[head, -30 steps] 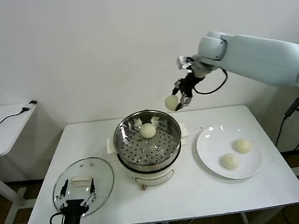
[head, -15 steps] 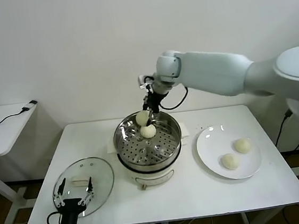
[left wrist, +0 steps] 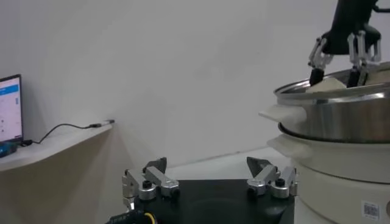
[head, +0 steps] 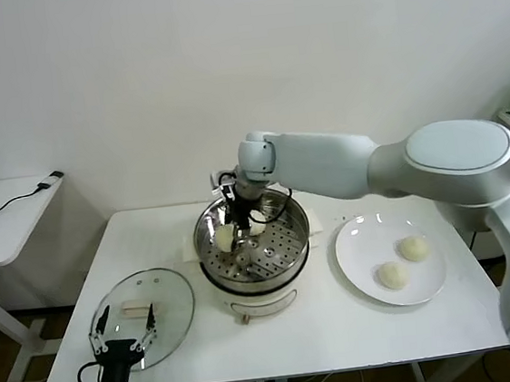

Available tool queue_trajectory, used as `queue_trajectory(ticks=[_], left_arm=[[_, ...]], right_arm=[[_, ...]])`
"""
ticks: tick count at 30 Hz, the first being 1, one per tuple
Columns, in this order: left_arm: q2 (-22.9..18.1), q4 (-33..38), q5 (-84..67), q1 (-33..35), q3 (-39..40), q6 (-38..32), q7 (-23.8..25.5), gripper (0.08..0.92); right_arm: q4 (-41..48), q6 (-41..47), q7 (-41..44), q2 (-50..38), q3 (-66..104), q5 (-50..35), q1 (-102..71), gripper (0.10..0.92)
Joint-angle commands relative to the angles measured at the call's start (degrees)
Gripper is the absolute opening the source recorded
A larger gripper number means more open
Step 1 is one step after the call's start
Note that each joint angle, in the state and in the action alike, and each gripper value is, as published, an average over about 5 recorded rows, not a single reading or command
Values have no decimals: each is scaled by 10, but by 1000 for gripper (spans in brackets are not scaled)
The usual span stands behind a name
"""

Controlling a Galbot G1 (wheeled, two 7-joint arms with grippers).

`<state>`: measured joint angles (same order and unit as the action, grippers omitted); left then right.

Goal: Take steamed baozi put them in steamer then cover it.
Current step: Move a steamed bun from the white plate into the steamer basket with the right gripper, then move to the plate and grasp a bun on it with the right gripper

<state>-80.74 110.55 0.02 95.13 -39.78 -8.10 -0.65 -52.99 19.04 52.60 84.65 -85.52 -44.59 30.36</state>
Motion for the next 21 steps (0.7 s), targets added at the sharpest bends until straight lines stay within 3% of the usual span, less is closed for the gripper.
queue_trajectory(ticks=[1, 4, 10, 16, 21], left_arm=[[1, -3, 1, -2, 0, 1, 0, 823], [0, -4, 1, -2, 0, 1, 0, 823], [0, -5, 1, -1, 1, -1, 0, 823], [0, -3, 1, -2, 2, 0, 0, 823], [0, -2, 3, -2, 3, -1, 0, 823]], right_arm=[[7, 2, -4, 15, 1, 3, -23, 687], [6, 3, -7, 15, 3, 4, -22, 704], [-5, 7, -4, 0, 7, 1, -2, 812], [-66, 10, -2, -56, 6, -24, 56, 823], [-161, 11, 9, -156, -2, -43, 125, 823]])
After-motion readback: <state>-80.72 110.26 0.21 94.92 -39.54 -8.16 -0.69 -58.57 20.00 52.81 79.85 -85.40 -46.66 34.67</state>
